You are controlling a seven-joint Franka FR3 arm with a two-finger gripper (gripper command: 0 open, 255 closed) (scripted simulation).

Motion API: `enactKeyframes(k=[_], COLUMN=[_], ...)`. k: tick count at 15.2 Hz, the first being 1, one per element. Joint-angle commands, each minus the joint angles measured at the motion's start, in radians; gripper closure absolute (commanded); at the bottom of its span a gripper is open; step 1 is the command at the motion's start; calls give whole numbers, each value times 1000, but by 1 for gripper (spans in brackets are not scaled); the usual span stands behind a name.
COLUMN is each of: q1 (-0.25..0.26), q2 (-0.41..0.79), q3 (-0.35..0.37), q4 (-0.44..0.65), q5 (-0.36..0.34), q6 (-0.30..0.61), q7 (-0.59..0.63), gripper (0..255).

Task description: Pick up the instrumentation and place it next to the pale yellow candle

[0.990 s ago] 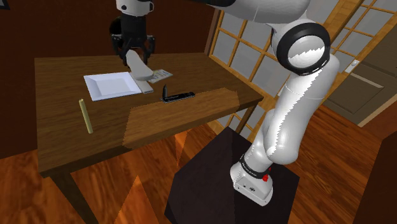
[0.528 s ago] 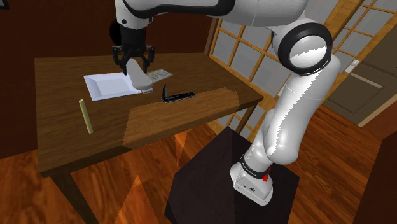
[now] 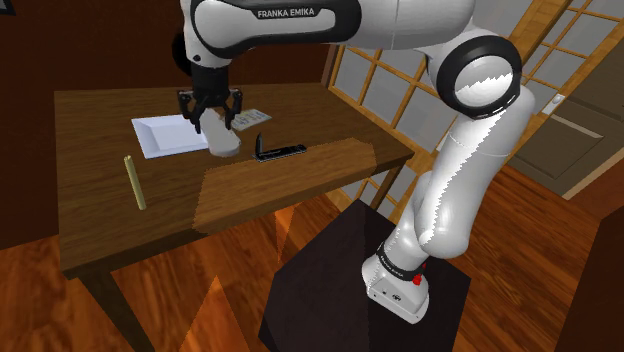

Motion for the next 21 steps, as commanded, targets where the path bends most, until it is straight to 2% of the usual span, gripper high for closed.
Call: enactKeyframes(k=[1, 21], q1=[1, 2], q2=[3, 76], q3=[1, -1], q4=[-22, -200], q5=[0, -8], q6=[26, 276], q7=[2, 8], gripper=[255, 255])
